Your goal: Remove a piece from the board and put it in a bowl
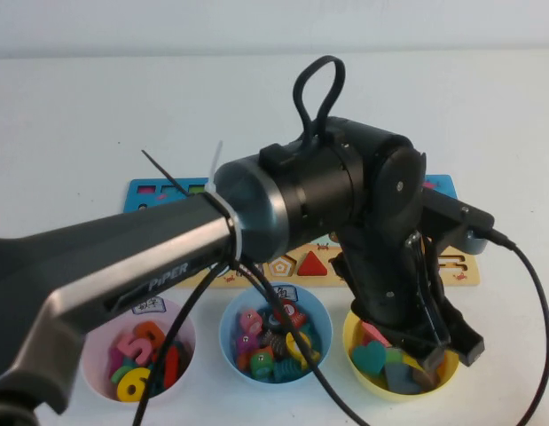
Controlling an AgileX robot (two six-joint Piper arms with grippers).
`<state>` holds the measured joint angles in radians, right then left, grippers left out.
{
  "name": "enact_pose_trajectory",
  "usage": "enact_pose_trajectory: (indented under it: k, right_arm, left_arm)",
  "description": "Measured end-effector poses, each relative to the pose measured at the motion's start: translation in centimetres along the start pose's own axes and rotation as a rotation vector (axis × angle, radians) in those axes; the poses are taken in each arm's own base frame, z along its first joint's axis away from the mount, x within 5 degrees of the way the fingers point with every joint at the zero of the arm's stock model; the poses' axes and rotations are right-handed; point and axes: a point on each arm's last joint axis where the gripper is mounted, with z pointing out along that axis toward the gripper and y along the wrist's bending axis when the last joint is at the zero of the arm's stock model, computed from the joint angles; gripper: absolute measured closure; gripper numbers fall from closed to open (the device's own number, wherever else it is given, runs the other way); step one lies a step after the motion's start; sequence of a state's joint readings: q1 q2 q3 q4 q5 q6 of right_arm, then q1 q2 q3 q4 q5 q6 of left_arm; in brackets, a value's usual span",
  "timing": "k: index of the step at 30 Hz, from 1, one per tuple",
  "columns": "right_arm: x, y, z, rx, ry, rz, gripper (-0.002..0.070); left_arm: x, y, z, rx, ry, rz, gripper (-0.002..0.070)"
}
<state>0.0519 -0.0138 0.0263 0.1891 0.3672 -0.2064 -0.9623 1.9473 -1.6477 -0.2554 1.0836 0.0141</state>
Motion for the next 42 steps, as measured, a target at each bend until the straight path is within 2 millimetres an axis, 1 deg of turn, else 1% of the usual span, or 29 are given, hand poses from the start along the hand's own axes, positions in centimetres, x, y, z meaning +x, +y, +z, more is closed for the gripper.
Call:
enact_pose_trajectory:
  k: [3, 8, 13, 21, 23, 27, 28, 31, 34, 36, 37, 38, 39, 41, 42]
  right_arm:
    - [0.0, 0.0, 0.0, 0.000, 0.000, 0.000, 0.0694]
    - [0.0, 0.0, 0.0, 0.000, 0.000, 0.000, 0.0694]
    - [0.0, 0.0, 0.0, 0.000, 0.000, 0.000, 0.0694]
    - [0.0, 0.0, 0.0, 0.000, 0.000, 0.000, 0.0694]
    - [0.0, 0.0, 0.0, 0.000, 0.000, 0.000, 0.0694]
    - [0.0, 0.0, 0.0, 0.000, 0.000, 0.000, 0.0694]
    - [0.0, 0.0, 0.0, 0.000, 0.000, 0.000, 0.0694]
    - [0.0, 0.0, 0.0, 0.000, 0.000, 0.000, 0.0694]
    - [0.0, 0.0, 0.0, 0.000, 0.000, 0.000, 0.0694]
    - [0.0, 0.0, 0.0, 0.000, 0.000, 0.000, 0.0694]
    - [0.0, 0.0, 0.0, 0.000, 0.000, 0.000, 0.0694]
    - [0.0, 0.0, 0.0, 0.000, 0.000, 0.000, 0.0694]
    - [0.0, 0.0, 0.0, 0.000, 0.000, 0.000, 0.0694]
    - [0.0, 0.0, 0.0, 0.000, 0.000, 0.000, 0.0694]
    - [0.0, 0.0, 0.0, 0.000, 0.000, 0.000, 0.0694]
  left_arm:
    - [-0.1, 0.2, 0.4, -0.021, 0.029, -0.002, 0.0393]
    - [-0.1, 1.0, 1.4, -0.091, 0.060, -0.013, 0.0392]
    - [-0.4, 1.5, 2.3, -0.121, 0.054, -0.014, 0.0393]
    - [-0.3, 1.3, 2.5, -0.124, 0.061, -0.007, 0.0391]
    - [-0.2, 1.3, 2.6, -0.125, 0.071, -0.008, 0.0365]
    - [-0.2, 1.2, 3.0, -0.123, 0.078, -0.006, 0.0257]
    - [-0.3, 1.2, 3.0, -0.121, 0.075, -0.007, 0.0240]
    - [-0.3, 1.2, 3.0, -0.117, 0.065, -0.010, 0.0213]
    - [-0.4, 0.9, 1.7, -0.111, 0.034, -0.006, 0.0209]
    - [-0.4, 0.6, 0.3, -0.114, 0.000, 0.005, 0.0229]
    - [-0.3, 0.5, -0.4, -0.119, -0.015, 0.011, 0.0251]
    - [-0.2, 0.5, -1.1, -0.127, -0.031, 0.023, 0.0293]
    - [0.2, 0.4, -2.1, -0.137, -0.055, 0.034, 0.0348]
    - [1.0, 0.3, -3.5, -0.152, -0.094, 0.049, 0.0488]
    - [1.6, 0.4, -4.2, -0.159, -0.114, 0.055, 0.0543]
